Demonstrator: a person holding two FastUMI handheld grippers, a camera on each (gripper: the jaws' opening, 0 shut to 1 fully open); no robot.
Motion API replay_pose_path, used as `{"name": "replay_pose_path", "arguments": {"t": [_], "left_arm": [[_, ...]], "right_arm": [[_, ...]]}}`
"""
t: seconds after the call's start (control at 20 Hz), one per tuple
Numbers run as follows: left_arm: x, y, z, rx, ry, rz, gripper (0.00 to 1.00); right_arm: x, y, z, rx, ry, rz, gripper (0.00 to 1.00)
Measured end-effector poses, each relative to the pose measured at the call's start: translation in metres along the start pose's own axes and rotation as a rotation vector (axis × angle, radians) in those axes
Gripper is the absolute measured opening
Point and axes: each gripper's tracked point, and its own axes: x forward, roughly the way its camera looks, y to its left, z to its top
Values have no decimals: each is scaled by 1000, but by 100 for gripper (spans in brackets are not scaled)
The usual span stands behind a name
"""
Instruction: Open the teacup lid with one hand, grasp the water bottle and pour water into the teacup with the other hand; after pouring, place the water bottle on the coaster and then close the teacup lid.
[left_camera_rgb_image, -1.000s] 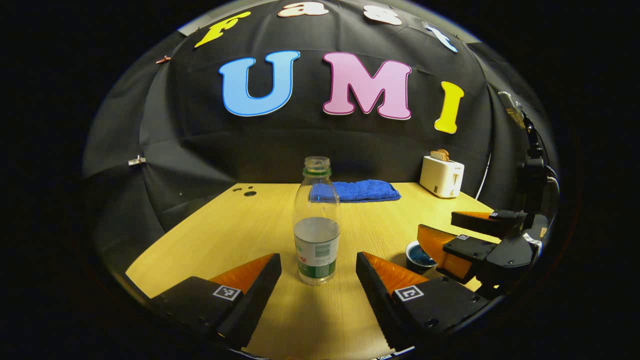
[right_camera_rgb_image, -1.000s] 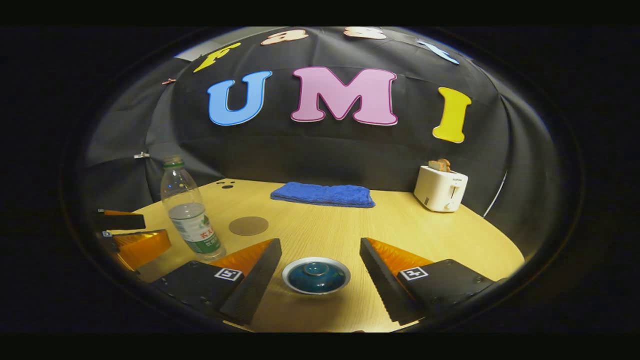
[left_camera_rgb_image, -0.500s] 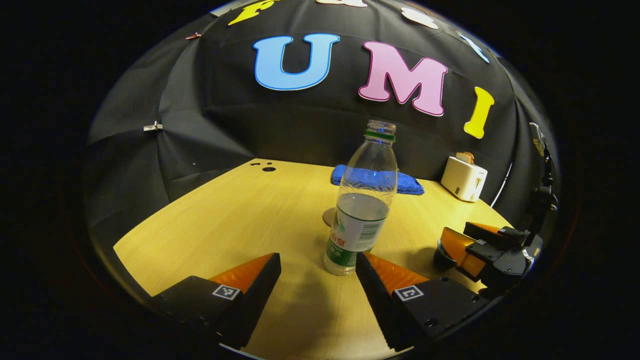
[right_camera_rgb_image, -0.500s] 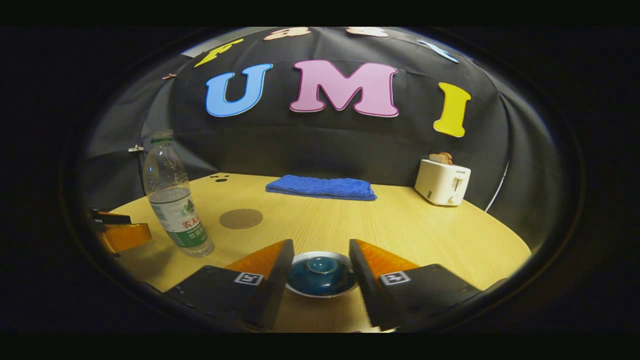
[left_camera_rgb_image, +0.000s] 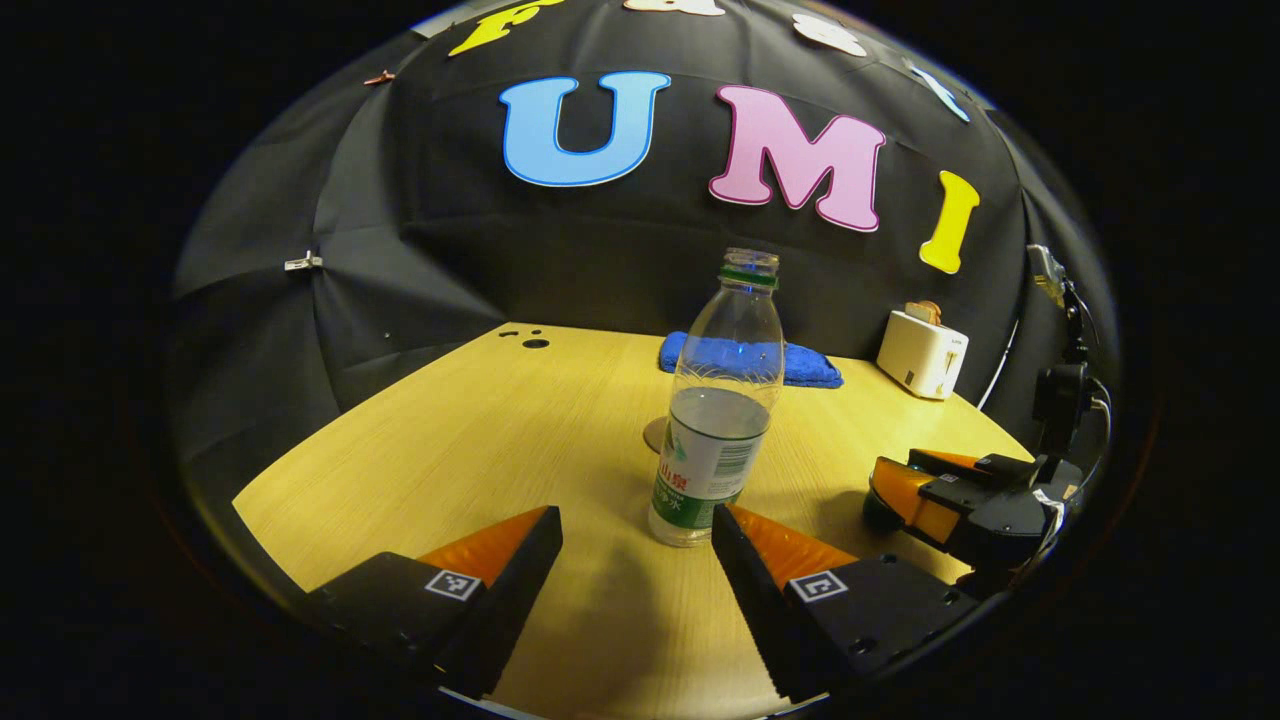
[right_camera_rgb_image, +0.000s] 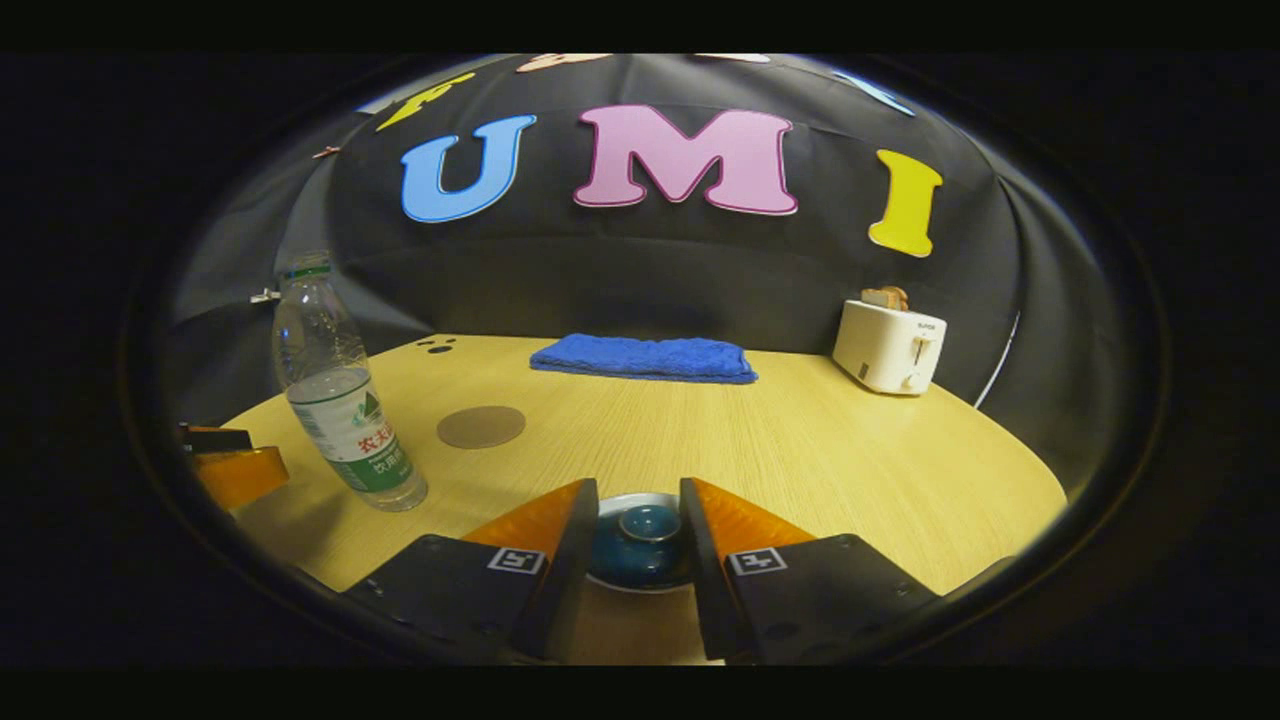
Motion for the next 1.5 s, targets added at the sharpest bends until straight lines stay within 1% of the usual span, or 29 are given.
{"name": "replay_pose_path", "arguments": {"t": [0.05, 0.2, 0.3, 0.35, 0.4, 0.45, 0.6, 0.7, 0.75, 0.8, 0.85, 0.9, 0.95, 1.05, 1.1, 1.15, 1.2, 1.3, 1.5], "left_arm": [[0, 0, 2, 3, -5, 0, 96], [-1, 0, 1, 3, -6, 2, 96], [-1, 0, -1, 4, -2, 1, 96], [0, 0, -1, 8, -2, 3, 96], [0, -1, 0, 12, -3, 1, 96], [0, -1, 0, 18, -4, -2, 96], [5, -7, 2, 44, -10, -39, 96], [11, -9, 1, 44, -2, -64, 96], [14, -11, -1, 27, 6, -73, 96], [17, -13, -1, 0, 5, -87, 96], [19, -17, 2, -30, -1, -104, 96], [18, -17, 1, -47, -7, -118, 96], [20, -17, 2, -46, -11, -125, 96], [25, -18, 6, -20, -33, -131, 96], [33, -26, 15, -15, -55, -151, 96], [43, -36, 25, -11, -76, -174, 96], [49, -43, 30, -1, -92, -195, 96], [62, -42, 35, 30, -107, -194, 96], [83, -48, 47, 20, -121, -224, 96]], "right_arm": [[1, 2, 0, 6, 5, 5, 52], [0, 0, 0, 17, 16, 5, 46], [3, -2, 0, 45, 29, 11, 34], [2, -1, 0, 60, 36, 12, 39], [6, -2, 0, 69, 43, 16, 31], [6, 0, 0, 71, 51, 24, 34], [5, 0, 2, 71, 65, 38, 21], [4, 0, 6, 78, 66, 45, 31], [5, 0, 10, 81, 63, 46, 26], [5, -2, 14, 84, 56, 46, 27], [5, -2, 19, 85, 52, 48, 31], [4, -3, 22, 86, 48, 49, 31], [2, -4, 25, 83, 49, 48, 26], [-1, -9, 33, 80, 37, 40, 26], [-3, -11, 37, 84, 29, 37, 32], [-5, -12, 41, 89, 22, 37, 31], [-7, -13, 43, 88, 18, 37, 26], [-9, -17, 45, 73, 15, 35, 26], [-12, -25, 36, 49, 30, 27, 26]]}}
